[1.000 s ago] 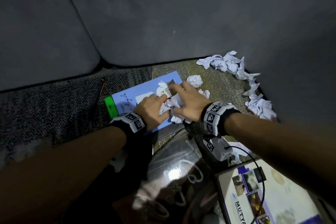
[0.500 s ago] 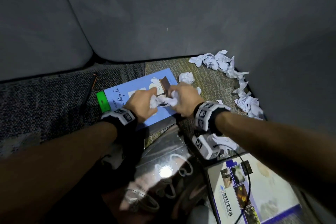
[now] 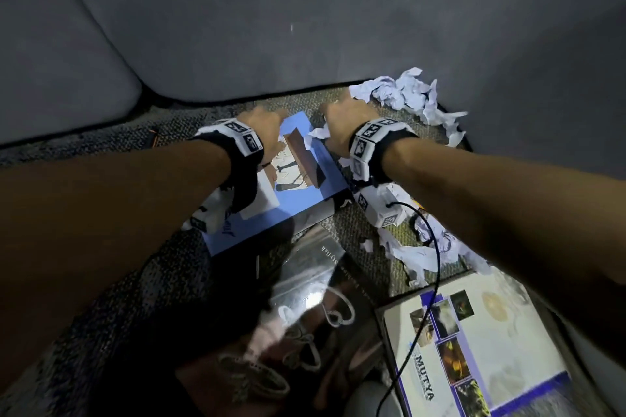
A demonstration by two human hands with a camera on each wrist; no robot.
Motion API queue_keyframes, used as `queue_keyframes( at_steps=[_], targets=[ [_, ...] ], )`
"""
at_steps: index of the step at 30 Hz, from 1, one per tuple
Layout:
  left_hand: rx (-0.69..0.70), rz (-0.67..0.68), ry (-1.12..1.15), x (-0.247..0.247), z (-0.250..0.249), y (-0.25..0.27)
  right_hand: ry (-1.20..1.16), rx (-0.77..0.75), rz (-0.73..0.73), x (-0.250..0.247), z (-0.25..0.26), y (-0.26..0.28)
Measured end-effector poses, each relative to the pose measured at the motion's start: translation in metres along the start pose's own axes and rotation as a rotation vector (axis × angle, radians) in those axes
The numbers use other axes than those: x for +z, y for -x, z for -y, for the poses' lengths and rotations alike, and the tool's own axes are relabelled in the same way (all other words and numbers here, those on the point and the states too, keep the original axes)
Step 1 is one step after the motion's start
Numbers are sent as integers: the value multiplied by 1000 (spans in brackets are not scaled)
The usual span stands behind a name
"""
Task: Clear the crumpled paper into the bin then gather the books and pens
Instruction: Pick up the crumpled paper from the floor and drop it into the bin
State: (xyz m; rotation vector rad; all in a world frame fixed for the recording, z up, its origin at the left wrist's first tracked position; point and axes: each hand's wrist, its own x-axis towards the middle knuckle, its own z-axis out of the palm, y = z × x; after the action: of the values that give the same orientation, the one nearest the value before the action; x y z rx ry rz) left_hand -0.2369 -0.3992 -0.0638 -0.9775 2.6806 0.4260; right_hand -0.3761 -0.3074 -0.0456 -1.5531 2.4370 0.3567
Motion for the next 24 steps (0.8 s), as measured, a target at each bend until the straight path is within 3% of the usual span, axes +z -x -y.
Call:
queue_keyframes(
  at_steps=[6,10,14,18,24],
  targets=[
    [-58,31,64,3,-1,4,-127,37,20,3,-5,-5],
    [-66,27,292,-13,2,14,-333,113,-16,1,-18,1],
    [-72,-28,626,-43,11,26,-612,207,-161,-24,-28,13],
    [-50,-104,709,-72,23,37,-718,229,-189,-51,-31,36],
    [68,-3,432,-54,-9,61,-779,419,-150,-36,-78,101]
  ],
)
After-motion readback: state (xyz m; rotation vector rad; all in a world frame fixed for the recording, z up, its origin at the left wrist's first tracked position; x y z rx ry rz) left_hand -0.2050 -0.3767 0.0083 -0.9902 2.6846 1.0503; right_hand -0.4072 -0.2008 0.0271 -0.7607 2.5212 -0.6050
